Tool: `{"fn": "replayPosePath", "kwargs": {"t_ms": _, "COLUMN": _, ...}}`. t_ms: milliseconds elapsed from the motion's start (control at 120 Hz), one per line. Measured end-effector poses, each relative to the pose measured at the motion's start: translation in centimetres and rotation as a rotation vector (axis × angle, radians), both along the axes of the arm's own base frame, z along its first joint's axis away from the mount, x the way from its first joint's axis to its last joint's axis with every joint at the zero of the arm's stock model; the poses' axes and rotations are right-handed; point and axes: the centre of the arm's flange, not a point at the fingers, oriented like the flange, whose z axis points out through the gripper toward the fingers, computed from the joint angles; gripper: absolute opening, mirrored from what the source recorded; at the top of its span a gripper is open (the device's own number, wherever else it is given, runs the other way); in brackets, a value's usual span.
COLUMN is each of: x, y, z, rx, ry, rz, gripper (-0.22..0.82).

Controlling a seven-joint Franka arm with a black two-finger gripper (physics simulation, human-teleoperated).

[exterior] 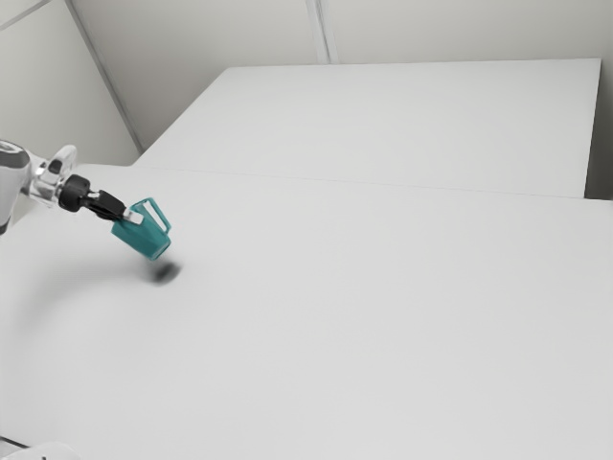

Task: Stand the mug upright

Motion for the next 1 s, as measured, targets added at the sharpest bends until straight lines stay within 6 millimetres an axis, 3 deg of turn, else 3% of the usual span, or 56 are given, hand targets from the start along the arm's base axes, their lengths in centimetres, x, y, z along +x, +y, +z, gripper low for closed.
{"fn": "replayPosePath", "kwargs": {"t_ms": 100, "x": 1.5, "y": -3.3, "z": 2.7, "rx": 0.079, "ry": -0.007, "rz": -0.086, "gripper": -0.18}}
{"fn": "replayPosePath", "kwargs": {"t_ms": 225, "x": 4.7, "y": -10.2, "z": 5.0, "rx": 0.251, "ry": -0.008, "rz": -0.238, "gripper": -0.18}}
{"fn": "replayPosePath", "kwargs": {"t_ms": 350, "x": 8.0, "y": -16.8, "z": 4.9, "rx": 0.441, "ry": -0.031, "rz": -0.343, "gripper": -0.18}}
{"fn": "replayPosePath", "kwargs": {"t_ms": 542, "x": 11.1, "y": -24.0, "z": 4.1, "rx": 0.672, "ry": -0.111, "rz": -0.43, "gripper": -0.18}}
{"fn": "replayPosePath", "kwargs": {"t_ms": 692, "x": 10.4, "y": -27.5, "z": 1.2, "rx": 0.762, "ry": -0.137, "rz": -0.431, "gripper": -0.18}}
{"fn": "replayPosePath", "kwargs": {"t_ms": 1000, "x": 9.9, "y": -33.2, "z": -0.4, "rx": 0.902, "ry": -0.253, "rz": -0.419, "gripper": -0.18}}
